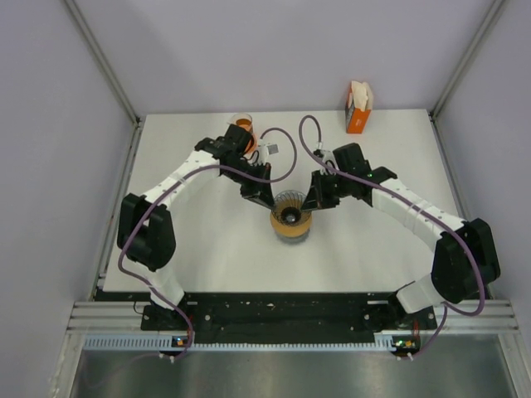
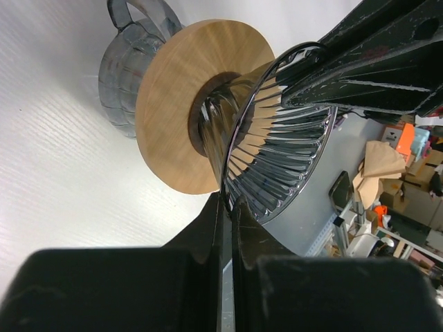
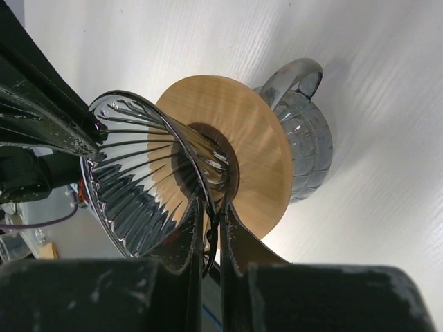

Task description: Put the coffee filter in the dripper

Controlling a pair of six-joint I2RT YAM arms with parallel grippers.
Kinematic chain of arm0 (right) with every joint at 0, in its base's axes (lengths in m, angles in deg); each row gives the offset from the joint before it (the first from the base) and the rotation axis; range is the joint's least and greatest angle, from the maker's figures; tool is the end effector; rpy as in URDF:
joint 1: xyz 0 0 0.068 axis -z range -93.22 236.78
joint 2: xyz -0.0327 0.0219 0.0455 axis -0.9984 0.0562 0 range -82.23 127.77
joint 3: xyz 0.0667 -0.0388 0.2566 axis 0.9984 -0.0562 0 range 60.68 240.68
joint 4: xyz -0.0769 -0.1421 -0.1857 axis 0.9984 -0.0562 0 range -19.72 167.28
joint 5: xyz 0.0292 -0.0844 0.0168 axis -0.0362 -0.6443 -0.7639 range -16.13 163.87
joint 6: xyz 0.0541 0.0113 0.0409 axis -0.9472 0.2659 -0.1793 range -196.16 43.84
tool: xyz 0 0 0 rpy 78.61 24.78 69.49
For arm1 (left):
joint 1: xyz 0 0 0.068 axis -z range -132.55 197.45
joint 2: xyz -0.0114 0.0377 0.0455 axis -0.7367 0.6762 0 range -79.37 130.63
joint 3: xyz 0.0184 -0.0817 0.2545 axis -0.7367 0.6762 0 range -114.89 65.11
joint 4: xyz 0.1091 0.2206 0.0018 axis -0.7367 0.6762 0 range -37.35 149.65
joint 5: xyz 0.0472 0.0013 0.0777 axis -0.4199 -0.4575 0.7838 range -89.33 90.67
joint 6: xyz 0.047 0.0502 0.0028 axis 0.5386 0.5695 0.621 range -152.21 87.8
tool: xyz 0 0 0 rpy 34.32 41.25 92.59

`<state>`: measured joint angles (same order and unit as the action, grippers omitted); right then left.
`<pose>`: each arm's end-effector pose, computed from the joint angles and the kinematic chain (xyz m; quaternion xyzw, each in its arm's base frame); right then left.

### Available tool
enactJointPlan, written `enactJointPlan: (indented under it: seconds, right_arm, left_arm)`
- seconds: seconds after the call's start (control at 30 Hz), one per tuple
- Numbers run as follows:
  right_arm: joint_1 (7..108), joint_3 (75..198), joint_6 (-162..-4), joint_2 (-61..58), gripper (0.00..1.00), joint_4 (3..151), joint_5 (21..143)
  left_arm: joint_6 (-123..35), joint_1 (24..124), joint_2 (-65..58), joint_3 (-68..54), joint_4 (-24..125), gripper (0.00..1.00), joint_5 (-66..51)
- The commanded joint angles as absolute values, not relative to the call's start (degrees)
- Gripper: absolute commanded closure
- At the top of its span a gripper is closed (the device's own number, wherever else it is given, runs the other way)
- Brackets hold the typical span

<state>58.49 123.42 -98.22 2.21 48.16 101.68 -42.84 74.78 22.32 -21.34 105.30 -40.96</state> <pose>0.2583 0.1685 0.2470 -0.1301 0.9088 0.3434 0.1983 0.2960 -0.1946 0.2577 0.2006 0.8978 -0.3881 0.0560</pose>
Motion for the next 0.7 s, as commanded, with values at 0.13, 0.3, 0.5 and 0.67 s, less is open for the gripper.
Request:
enactJointPlan:
  seconds: [0.13,0.3,0.5,0.67]
  right_arm:
    - [59.53,114.91,-95.58,8.91,1.00,49.68,99.26]
    - [59.45,114.64,-96.81,6.54,1.00,50.30,98.92]
    - [57.08,120.34,-97.08,5.04,1.00,47.58,97.69]
    - [56.55,124.48,-97.95,4.25,1.00,46.35,96.90]
  left_arm:
    - [-33.35,76.98,32.86,-14.00,106.80,1.00,-28.70]
    - [-32.73,77.24,32.43,-11.35,105.74,1.00,-26.93]
    - [-32.99,76.98,27.33,-20.65,107.41,0.93,-30.96]
    - [-33.35,76.89,25.04,-29.00,108.55,0.65,-31.50]
